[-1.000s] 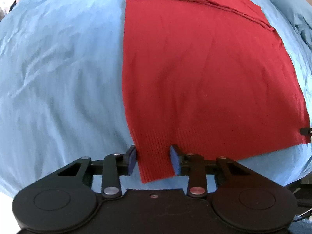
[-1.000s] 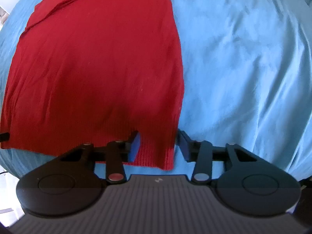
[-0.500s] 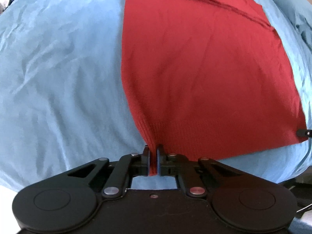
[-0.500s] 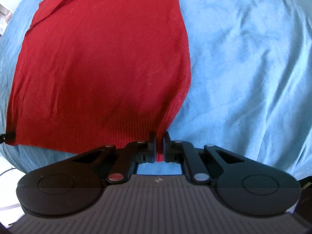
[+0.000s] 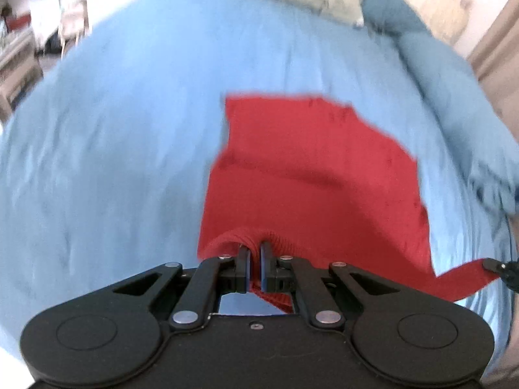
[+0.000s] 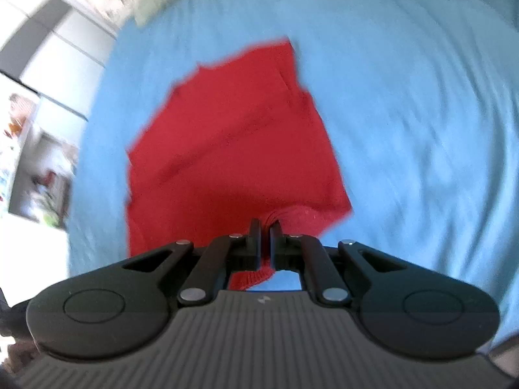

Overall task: Fold small clothes
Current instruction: 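Lift the hem with both grippers and fold it toward the collar, then open both grippers to release the hem onto the collar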

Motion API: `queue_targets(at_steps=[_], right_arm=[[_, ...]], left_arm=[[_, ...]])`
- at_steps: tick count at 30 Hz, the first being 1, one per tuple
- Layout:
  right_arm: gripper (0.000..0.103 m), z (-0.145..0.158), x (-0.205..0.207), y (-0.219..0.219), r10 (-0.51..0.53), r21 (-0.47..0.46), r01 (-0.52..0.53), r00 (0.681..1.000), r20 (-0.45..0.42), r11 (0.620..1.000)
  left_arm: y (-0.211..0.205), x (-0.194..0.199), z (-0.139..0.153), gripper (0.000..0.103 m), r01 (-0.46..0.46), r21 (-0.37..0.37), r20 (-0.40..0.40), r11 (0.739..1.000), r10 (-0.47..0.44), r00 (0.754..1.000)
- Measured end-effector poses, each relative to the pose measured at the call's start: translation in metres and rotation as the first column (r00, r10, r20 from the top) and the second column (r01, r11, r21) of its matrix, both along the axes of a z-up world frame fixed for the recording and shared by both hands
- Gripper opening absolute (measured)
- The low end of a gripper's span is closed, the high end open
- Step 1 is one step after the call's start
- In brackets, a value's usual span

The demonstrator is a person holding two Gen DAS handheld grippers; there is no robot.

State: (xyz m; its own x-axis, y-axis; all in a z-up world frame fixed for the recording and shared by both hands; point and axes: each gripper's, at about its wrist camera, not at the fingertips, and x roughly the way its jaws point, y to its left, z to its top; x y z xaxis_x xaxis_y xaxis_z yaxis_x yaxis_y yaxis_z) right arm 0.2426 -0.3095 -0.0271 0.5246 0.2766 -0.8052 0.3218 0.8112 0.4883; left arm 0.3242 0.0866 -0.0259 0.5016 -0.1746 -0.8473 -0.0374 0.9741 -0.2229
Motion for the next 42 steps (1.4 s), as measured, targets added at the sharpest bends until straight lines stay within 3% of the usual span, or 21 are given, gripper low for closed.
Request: queue_targets(at_steps=[6,12,15,18,25,30,33,34,35,37,39,42], right_arm=[[0.020,0.018,0.098,-0.016,-0.008,0.018,0.006,0.989,0.148,1.000],[0.020,-0.001,0.201,-0.031,-0.023,0.007,0.022,0.971,0.239,1.000],[0.020,-0.032,0.249,-0.039,-0.064,0.029,0.060,0.974,0.215,0.998],[0.020,-0.074,0.294,-0.045,-0.102,-0.021,0.106,0.982,0.157,0.994],[0.020,-0.128,0.351,-0.041,-0.126,-0.079,0.134,0.987,0.095,0.988],[0.020,-0.143,0.374,-0.035,-0.086,-0.133,0.097,0.992,0.089,0.986],[0.021,-0.149,0.383,-0.031,-0.049,-0.162,0.064,0.994,0.095,0.985],[0.022,-0.149,0.385,-0.030,-0.035,-0.174,0.052,0.995,0.099,0.983],[0.023,-0.149,0.387,-0.031,-0.022,-0.179,0.041,0.994,0.105,0.983],[0.035,-0.144,0.381,-0.032,-0.006,-0.182,0.031,0.991,0.135,0.983],[0.083,-0.135,0.375,-0.030,0.008,-0.197,0.025,0.986,0.165,0.980],[0.091,-0.111,0.357,-0.017,0.066,-0.301,0.014,0.965,0.256,0.954]], left_arm=[[-0.011,0.091,0.003,0.006,-0.002,0.005,0.159,1.000,0.001,0.987],[-0.026,0.187,-0.032,0.006,-0.022,0.027,0.225,0.999,0.016,0.974],[-0.028,0.231,-0.059,0.006,-0.117,-0.001,0.207,0.993,0.115,0.972],[-0.037,0.264,-0.082,0.006,-0.196,-0.023,0.179,0.980,0.197,0.964],[-0.050,0.298,-0.129,0.006,-0.264,0.047,0.112,0.963,0.258,0.960],[-0.052,0.304,-0.145,0.007,-0.234,0.115,0.091,0.965,0.225,0.970],[-0.052,0.302,-0.143,0.012,-0.227,0.119,0.099,0.967,0.216,0.971],[-0.052,0.300,-0.141,0.024,-0.229,0.125,0.110,0.965,0.216,0.970],[-0.053,0.301,-0.139,0.047,-0.230,0.130,0.124,0.965,0.214,0.969],[-0.052,0.293,-0.130,0.073,-0.236,0.142,0.169,0.961,0.211,0.963],[-0.055,0.282,-0.115,0.074,-0.220,0.161,0.221,0.962,0.182,0.958],[-0.065,0.256,-0.098,0.075,-0.174,0.203,0.230,0.964,0.126,0.965]])
